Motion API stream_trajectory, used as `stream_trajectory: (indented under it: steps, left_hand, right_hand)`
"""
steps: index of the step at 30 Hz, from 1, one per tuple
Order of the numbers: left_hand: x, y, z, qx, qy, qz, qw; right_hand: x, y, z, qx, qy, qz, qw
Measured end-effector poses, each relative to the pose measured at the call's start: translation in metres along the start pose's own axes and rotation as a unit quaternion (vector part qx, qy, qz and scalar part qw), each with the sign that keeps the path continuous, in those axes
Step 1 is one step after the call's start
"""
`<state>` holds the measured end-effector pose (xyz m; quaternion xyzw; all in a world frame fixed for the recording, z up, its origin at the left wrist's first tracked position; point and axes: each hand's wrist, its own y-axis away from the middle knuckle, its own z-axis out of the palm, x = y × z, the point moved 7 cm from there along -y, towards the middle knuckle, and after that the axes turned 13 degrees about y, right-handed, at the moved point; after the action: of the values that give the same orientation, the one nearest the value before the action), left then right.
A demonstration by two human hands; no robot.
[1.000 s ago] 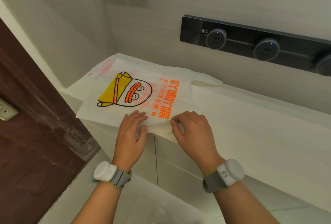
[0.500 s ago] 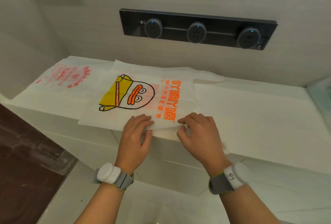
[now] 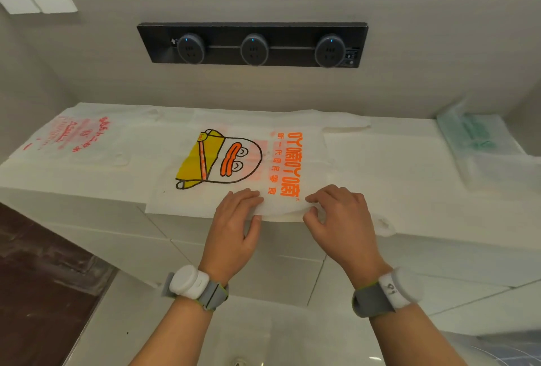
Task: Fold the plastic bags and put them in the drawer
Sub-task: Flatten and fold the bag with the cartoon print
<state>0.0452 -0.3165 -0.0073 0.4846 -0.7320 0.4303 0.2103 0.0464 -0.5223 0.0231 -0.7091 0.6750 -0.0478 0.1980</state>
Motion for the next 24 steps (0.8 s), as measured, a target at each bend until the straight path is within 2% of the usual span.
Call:
stream_trajectory:
  steps: [10, 17, 24]
  left_hand:
    - [0.018, 0.012, 0.026, -0.07, -0.046, 0.012, 0.996]
    - [0.005, 0.02, 0.002, -0.035, -0.092, 0.009, 0.995]
    - [-0.012, 0.011, -0.025, -0.019, -0.139, -0.001, 0.99]
  right_hand:
    - [0.028, 0.03, -0.003, 0.003, 0.007, -0.005, 1.0]
    - [-0.004, 0.033, 0.006, -0.008, 0.013, -0.093, 0.996]
    - [-0.04, 0.021, 0.017, -0.013, 0.035, -0.112, 0.993]
